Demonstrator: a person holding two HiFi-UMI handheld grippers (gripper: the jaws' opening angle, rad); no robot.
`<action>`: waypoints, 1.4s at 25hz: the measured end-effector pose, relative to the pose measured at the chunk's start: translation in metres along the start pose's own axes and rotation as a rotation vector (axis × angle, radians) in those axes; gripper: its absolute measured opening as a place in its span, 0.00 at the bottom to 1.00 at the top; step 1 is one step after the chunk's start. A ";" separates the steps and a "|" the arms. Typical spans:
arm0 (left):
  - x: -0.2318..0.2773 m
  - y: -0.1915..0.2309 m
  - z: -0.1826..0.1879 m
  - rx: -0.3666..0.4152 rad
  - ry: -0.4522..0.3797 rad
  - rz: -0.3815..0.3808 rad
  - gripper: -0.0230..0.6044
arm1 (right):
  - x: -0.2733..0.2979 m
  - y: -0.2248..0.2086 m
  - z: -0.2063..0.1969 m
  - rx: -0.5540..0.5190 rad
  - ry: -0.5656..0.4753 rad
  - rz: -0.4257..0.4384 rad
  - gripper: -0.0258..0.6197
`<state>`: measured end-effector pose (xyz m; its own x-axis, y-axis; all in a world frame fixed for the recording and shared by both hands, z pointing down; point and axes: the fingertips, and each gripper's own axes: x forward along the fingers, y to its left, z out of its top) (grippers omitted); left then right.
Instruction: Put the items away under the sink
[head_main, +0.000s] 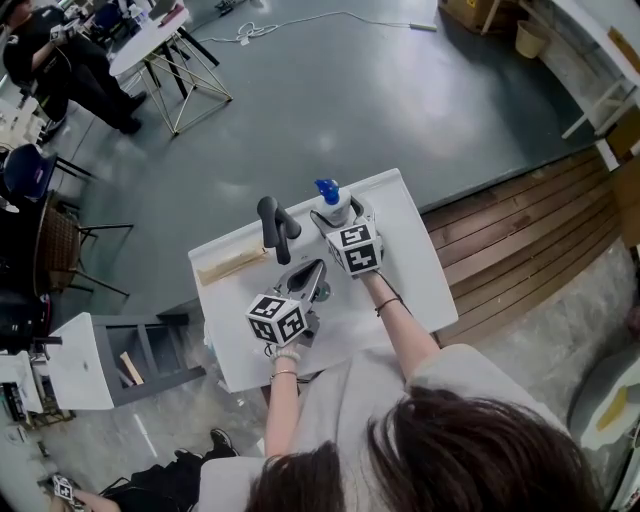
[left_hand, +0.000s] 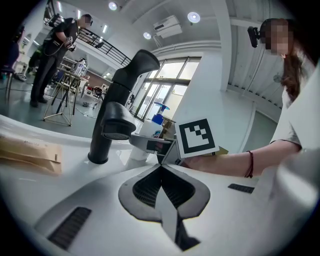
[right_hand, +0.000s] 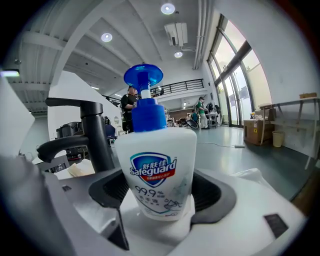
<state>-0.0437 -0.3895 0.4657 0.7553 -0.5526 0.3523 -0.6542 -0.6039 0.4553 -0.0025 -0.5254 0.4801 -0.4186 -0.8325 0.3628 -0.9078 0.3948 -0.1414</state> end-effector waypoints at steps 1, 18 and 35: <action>0.000 0.000 0.000 0.001 0.002 0.000 0.03 | 0.000 -0.001 0.000 -0.001 0.001 -0.004 0.62; -0.004 -0.005 -0.002 0.001 0.000 -0.012 0.03 | -0.010 0.001 0.007 0.016 0.007 0.003 0.60; -0.014 -0.026 -0.003 0.020 -0.027 -0.079 0.03 | -0.054 0.018 0.023 0.022 -0.008 0.030 0.60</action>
<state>-0.0377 -0.3646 0.4510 0.8035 -0.5176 0.2940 -0.5934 -0.6577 0.4640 0.0029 -0.4827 0.4366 -0.4459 -0.8236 0.3505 -0.8951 0.4111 -0.1727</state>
